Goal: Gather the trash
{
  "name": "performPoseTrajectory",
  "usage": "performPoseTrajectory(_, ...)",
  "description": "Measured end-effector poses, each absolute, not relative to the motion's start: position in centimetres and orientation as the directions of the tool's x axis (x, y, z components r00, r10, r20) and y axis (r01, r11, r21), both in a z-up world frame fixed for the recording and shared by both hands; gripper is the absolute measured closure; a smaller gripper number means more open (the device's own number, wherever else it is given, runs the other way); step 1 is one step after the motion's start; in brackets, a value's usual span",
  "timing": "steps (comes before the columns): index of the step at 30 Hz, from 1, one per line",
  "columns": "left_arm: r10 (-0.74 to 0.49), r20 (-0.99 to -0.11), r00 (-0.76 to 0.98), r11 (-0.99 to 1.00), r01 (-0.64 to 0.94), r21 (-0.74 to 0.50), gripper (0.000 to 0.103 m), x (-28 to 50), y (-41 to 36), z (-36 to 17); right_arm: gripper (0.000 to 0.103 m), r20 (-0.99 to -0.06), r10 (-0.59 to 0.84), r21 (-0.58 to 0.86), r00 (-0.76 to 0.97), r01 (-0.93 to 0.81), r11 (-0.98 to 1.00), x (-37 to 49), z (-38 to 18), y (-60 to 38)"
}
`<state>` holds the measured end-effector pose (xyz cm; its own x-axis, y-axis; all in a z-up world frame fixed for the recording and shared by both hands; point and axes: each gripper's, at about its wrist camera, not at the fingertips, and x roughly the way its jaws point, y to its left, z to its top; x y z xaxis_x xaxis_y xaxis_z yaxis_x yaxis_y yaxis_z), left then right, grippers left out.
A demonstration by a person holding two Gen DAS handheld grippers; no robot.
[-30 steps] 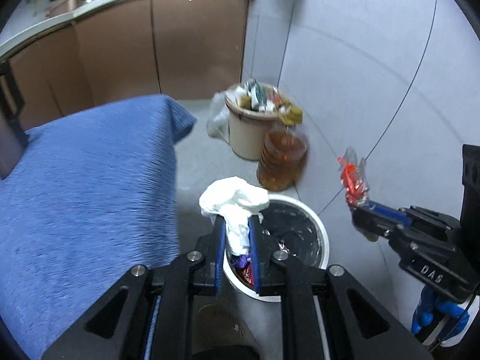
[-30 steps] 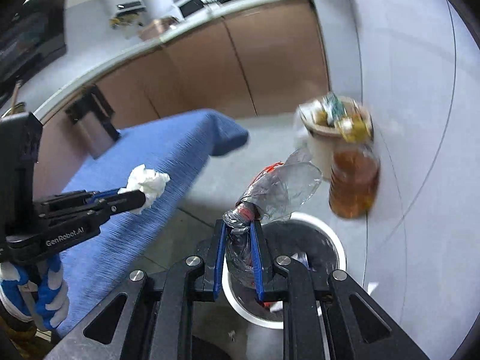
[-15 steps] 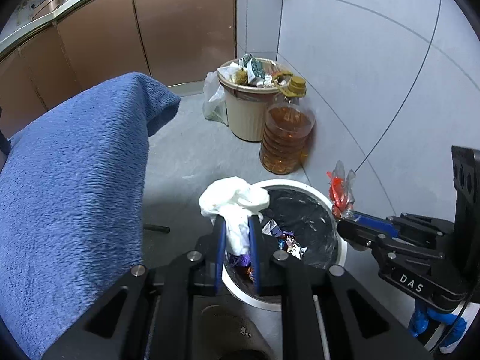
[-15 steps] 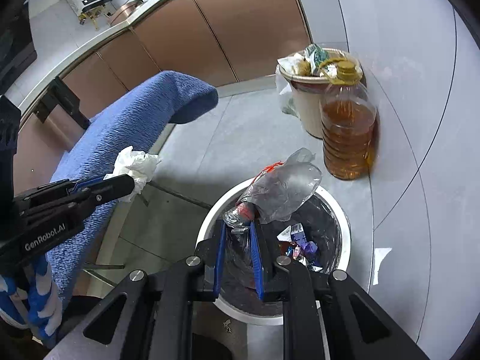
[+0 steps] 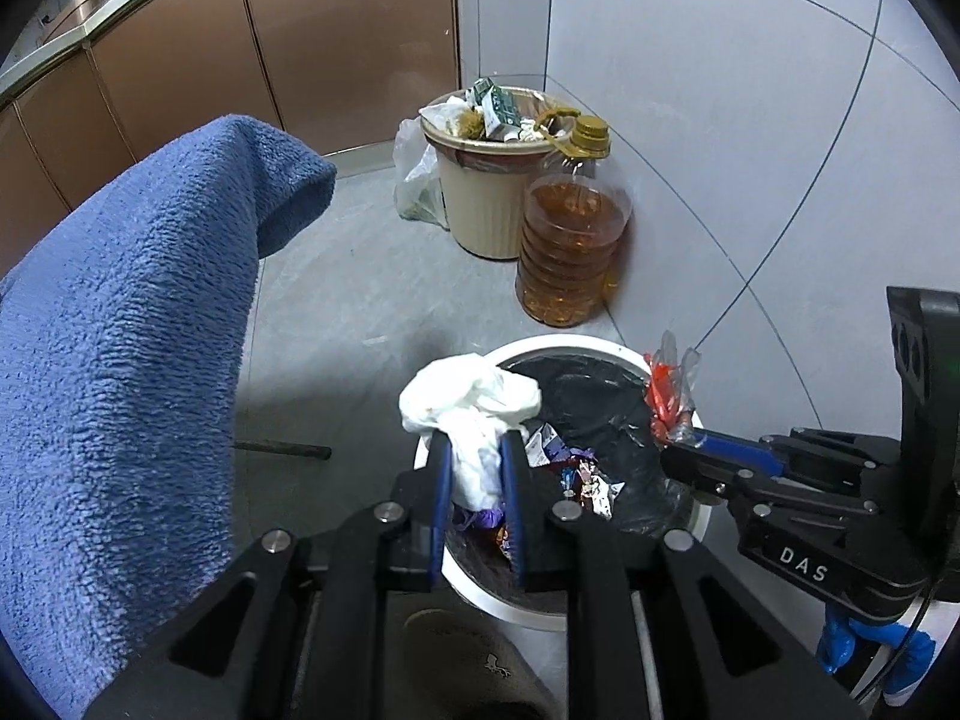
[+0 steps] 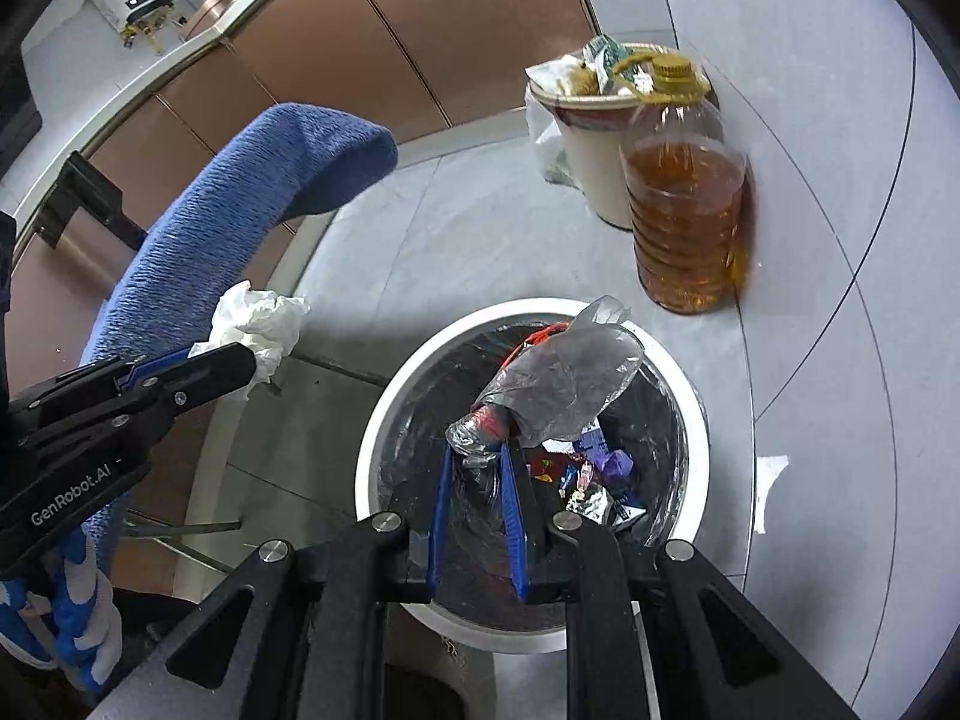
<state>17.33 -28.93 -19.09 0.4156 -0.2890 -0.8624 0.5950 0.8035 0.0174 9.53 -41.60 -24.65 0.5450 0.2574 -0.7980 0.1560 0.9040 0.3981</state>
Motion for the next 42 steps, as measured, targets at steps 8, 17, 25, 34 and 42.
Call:
performPoseTrajectory(8, -0.311, -0.872, 0.378, 0.795, 0.607, -0.021, 0.084, 17.8, -29.3, -20.2, 0.085, -0.821, 0.245, 0.389, 0.516, 0.191, 0.901, 10.0, -26.0, -41.7)
performPoseTrajectory(17, -0.351, -0.864, 0.360, 0.783, 0.619, -0.061, 0.063, 17.5, -29.5, -20.0, 0.068, -0.841, 0.207, 0.360, 0.500, 0.232, 0.904, 9.8, -26.7, -42.2)
performPoseTrajectory(25, -0.389, -0.818, 0.425, 0.805, 0.588, -0.078, 0.063, 16.7, -28.0, -16.5, 0.064, -0.830, 0.163, 0.333, 0.534, 0.238, 0.912, 9.0, -24.3, -41.9)
performPoseTrajectory(34, -0.353, -0.724, 0.592, 0.865, 0.502, -0.012, 0.055, 15.0, -22.6, -10.4, 0.053, -0.769, 0.140, 0.303, 0.624, 0.162, 0.939, 8.0, -18.3, -38.3)
performPoseTrajectory(42, -0.277, -0.649, 0.708, 0.920, 0.391, 0.034, 0.044, 12.2, -15.4, -6.4, 0.040, -0.689, 0.157, 0.271, 0.708, 0.051, 0.961, 7.3, -12.1, -32.3)
